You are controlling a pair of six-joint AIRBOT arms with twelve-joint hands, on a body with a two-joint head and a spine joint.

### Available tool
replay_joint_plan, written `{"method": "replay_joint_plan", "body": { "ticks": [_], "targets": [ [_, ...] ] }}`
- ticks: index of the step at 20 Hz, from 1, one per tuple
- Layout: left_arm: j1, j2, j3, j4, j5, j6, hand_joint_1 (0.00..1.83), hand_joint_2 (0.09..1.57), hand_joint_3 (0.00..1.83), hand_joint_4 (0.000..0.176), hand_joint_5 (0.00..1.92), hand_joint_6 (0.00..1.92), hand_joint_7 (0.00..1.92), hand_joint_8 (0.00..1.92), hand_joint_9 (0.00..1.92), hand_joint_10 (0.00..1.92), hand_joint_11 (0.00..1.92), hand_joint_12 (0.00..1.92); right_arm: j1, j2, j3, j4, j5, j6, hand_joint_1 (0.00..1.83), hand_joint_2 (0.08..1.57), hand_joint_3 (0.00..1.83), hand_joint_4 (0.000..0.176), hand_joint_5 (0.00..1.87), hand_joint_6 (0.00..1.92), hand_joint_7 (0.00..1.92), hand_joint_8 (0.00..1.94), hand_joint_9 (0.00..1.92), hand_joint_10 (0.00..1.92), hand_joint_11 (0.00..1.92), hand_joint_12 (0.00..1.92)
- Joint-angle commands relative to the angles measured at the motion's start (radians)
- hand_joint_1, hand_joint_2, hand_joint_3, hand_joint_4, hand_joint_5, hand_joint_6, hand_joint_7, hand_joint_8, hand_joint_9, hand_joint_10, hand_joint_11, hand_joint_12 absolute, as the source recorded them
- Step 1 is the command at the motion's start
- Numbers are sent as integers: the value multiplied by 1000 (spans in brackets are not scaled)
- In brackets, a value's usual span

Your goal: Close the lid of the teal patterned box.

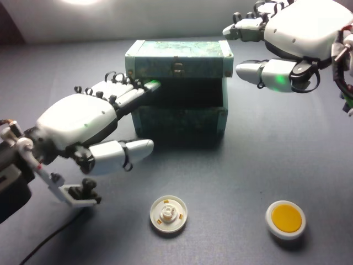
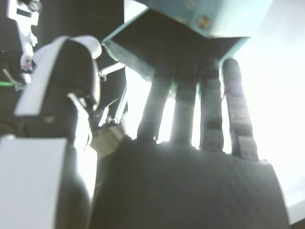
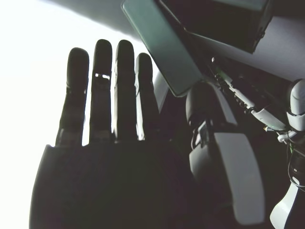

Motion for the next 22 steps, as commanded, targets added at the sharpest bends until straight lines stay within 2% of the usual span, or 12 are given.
{"method": "replay_joint_plan", "body": {
  "ticks": [1,3,6,9,10,12,14,15,18,20,21,22],
  "targets": [
    [-2,13,-7,-13,-149,-5,206,1406,1,0,0,0,0,0,0,0,0,226,1,8,-14,-19,133,6,211,1383,1,0,319,148,543,7,263,860,14,1712],
    [19,25,-25,-13,-170,-5,212,1414,2,0,0,0,0,0,0,0,0,21,-14,37,-50,-27,167,7,165,1403,4,0,300,133,509,0,265,768,0,1665],
    [49,44,-52,-10,-199,-6,161,1432,8,0,0,0,0,0,0,0,0,0,-41,80,-95,-36,221,11,142,1368,0,0,289,131,487,8,265,747,6,1679],
    [82,63,-79,-6,-232,-8,139,1416,0,0,0,0,0,0,0,0,0,0,-77,121,-126,-47,280,54,130,1381,1,0,266,183,548,28,278,944,82,1762],
    [100,73,-92,-7,-250,-8,58,1417,2,0,0,0,0,0,0,0,0,0,-91,133,-133,-57,302,81,113,1394,2,0,245,210,580,46,284,1017,88,1794],
    [126,89,-111,-7,-283,-8,13,1405,0,0,0,0,0,0,0,0,0,0,-110,158,-152,-62,340,101,160,1394,0,0,163,428,526,76,148,1125,6,1851],
    [149,102,-130,-8,-311,-8,0,1402,0,0,0,0,0,0,0,0,0,0,-135,193,-180,-62,389,107,111,1385,0,0,86,636,455,101,59,1171,0,1844],
    [157,104,-136,-12,-324,-8,0,1405,0,0,0,0,0,0,0,0,0,0,-149,206,-191,-62,418,122,107,1399,3,0,55,714,421,230,62,1193,0,1863],
    [167,118,-149,-13,-370,-8,25,1422,5,0,0,0,0,0,0,0,0,0,-215,249,-219,-62,536,199,39,1429,3,0,20,731,270,516,82,1135,0,1811],
    [171,133,-159,-23,-422,2,0,1413,0,0,0,0,0,0,0,0,0,0,-264,290,-255,-62,631,211,15,1437,2,0,25,698,257,487,138,1064,0,1775],
    [175,143,-167,-30,-446,14,68,1408,0,0,0,0,0,0,0,0,0,0,-286,309,-272,-62,668,211,19,1429,0,0,37,761,275,454,125,1039,0,1779],
    [182,155,-177,-40,-473,29,46,1426,4,0,0,0,0,0,0,0,0,0,-306,330,-291,-60,704,211,25,1432,0,0,29,773,263,437,97,1025,0,1783]
  ]
}}
